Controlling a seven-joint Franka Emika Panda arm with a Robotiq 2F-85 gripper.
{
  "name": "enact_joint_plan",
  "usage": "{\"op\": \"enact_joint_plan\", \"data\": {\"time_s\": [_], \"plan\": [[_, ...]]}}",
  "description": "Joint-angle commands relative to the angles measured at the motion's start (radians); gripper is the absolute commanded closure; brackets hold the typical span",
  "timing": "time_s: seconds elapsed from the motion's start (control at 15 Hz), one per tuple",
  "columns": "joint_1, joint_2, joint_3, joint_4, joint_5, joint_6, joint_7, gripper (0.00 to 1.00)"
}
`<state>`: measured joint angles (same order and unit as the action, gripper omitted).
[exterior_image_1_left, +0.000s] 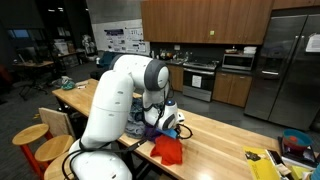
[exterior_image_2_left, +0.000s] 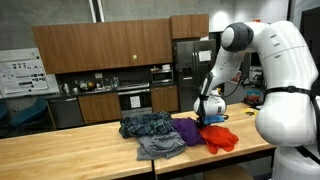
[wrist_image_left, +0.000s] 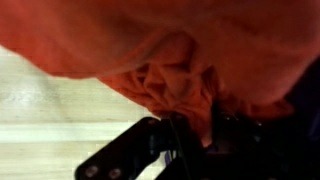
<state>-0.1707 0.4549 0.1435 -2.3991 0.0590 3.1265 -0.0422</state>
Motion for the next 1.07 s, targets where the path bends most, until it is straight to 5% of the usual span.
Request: {"op": "enact_joint_plan", "data": {"time_s": [0.0,0.07,0.4,0.6,0.73,1.0], "plan": [[-0.011,0.013,0.006,0.033,0.092,0.005,0.099,0.95],[-0.203,-0.034,0.096,0.006,0.140,-0.051,-0.006,0.95],[-0.464,-0.009,0.153,0.090,0.261,-0.150,-0.073,0.95],[-0.546,0.009,0.136,0.165,0.326,-0.217,-0.143,0.95],[-0.613,0.006,0.184,0.194,0.391,-0.238,-0.228,0.95],[-0.619,-0.001,0.212,0.238,0.474,-0.263,-0.306,0.95]]}}
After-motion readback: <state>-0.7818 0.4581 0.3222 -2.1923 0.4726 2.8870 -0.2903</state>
